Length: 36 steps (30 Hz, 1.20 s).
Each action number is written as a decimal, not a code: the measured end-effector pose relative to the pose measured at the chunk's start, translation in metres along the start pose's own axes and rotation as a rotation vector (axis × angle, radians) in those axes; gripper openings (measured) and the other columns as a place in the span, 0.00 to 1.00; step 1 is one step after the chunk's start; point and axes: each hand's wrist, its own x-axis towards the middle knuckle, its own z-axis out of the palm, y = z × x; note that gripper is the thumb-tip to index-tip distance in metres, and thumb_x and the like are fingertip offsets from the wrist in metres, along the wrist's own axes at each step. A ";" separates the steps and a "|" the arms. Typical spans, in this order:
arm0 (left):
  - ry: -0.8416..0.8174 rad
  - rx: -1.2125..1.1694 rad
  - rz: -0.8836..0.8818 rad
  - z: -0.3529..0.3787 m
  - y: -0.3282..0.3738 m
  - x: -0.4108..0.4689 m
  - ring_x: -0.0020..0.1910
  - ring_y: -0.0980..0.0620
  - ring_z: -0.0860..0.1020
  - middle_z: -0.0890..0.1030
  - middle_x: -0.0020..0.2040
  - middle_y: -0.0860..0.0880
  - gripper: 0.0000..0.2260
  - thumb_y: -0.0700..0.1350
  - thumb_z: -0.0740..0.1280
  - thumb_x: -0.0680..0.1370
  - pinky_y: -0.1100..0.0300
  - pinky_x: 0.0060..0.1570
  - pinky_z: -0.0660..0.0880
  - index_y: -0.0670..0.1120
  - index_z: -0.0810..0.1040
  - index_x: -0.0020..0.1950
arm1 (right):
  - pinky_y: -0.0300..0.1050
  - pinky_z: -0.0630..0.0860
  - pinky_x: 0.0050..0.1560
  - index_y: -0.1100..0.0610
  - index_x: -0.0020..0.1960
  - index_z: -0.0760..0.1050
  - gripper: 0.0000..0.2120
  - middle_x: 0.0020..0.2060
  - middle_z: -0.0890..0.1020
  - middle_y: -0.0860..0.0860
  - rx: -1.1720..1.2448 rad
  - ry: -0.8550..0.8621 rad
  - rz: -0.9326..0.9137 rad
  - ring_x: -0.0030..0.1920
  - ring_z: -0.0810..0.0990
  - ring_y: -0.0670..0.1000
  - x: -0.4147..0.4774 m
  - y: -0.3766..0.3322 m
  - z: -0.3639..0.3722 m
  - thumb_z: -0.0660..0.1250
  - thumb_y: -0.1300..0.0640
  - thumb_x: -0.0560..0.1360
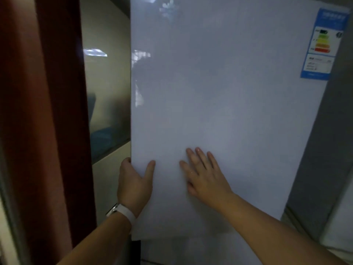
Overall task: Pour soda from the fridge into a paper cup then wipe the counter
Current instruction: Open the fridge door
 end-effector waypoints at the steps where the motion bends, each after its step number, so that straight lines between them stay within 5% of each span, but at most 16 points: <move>1: 0.009 -0.006 0.013 -0.006 0.004 -0.011 0.53 0.45 0.79 0.77 0.56 0.49 0.23 0.61 0.70 0.72 0.48 0.54 0.78 0.51 0.67 0.59 | 0.66 0.65 0.69 0.55 0.70 0.68 0.29 0.73 0.67 0.62 0.013 0.008 -0.001 0.72 0.66 0.65 -0.005 -0.002 -0.009 0.64 0.52 0.69; 8: -0.004 0.150 0.043 -0.046 0.033 -0.084 0.57 0.45 0.78 0.76 0.63 0.47 0.28 0.60 0.69 0.74 0.45 0.53 0.78 0.47 0.66 0.66 | 0.63 0.73 0.62 0.57 0.67 0.68 0.29 0.69 0.71 0.65 0.142 -0.021 0.028 0.67 0.72 0.67 -0.039 -0.017 -0.069 0.63 0.52 0.66; 15: -0.063 0.086 0.066 -0.074 0.055 -0.137 0.44 0.55 0.78 0.78 0.52 0.51 0.17 0.56 0.71 0.74 0.61 0.38 0.73 0.52 0.68 0.55 | 0.62 0.76 0.58 0.57 0.68 0.65 0.40 0.68 0.72 0.66 0.245 -0.140 0.089 0.63 0.76 0.66 -0.067 -0.029 -0.126 0.77 0.53 0.60; 20: -0.151 -0.011 0.156 -0.090 0.057 -0.164 0.42 0.50 0.79 0.79 0.45 0.49 0.08 0.53 0.68 0.77 0.51 0.42 0.79 0.52 0.73 0.50 | 0.56 0.81 0.52 0.56 0.69 0.63 0.31 0.65 0.75 0.64 0.311 -0.161 0.171 0.59 0.80 0.62 -0.082 -0.043 -0.168 0.61 0.45 0.68; 24: -0.186 0.105 0.430 -0.110 0.055 -0.168 0.43 0.61 0.75 0.74 0.43 0.57 0.04 0.50 0.62 0.80 0.67 0.40 0.69 0.55 0.73 0.46 | 0.56 0.78 0.56 0.56 0.70 0.61 0.29 0.68 0.72 0.63 0.371 -0.094 0.196 0.63 0.77 0.62 -0.094 -0.058 -0.201 0.58 0.45 0.72; 26: -0.215 0.099 0.468 -0.114 0.059 -0.167 0.46 0.65 0.74 0.72 0.46 0.58 0.06 0.53 0.59 0.79 0.69 0.42 0.67 0.54 0.73 0.52 | 0.55 0.76 0.58 0.55 0.71 0.60 0.29 0.70 0.70 0.62 0.372 -0.075 0.202 0.65 0.75 0.61 -0.100 -0.064 -0.215 0.59 0.45 0.74; 32: -0.564 -0.148 0.363 -0.097 0.056 -0.164 0.65 0.58 0.73 0.71 0.66 0.60 0.25 0.59 0.61 0.77 0.49 0.63 0.74 0.56 0.64 0.73 | 0.51 0.66 0.68 0.48 0.76 0.47 0.32 0.76 0.55 0.55 0.417 -0.006 0.326 0.74 0.62 0.56 -0.124 -0.079 -0.256 0.56 0.41 0.78; 36: -0.665 -0.312 0.441 -0.085 0.067 -0.186 0.65 0.51 0.76 0.75 0.67 0.55 0.24 0.59 0.59 0.78 0.40 0.62 0.73 0.60 0.63 0.74 | 0.50 0.62 0.69 0.46 0.78 0.46 0.31 0.77 0.52 0.52 0.401 0.101 0.391 0.75 0.58 0.52 -0.137 -0.099 -0.285 0.54 0.39 0.80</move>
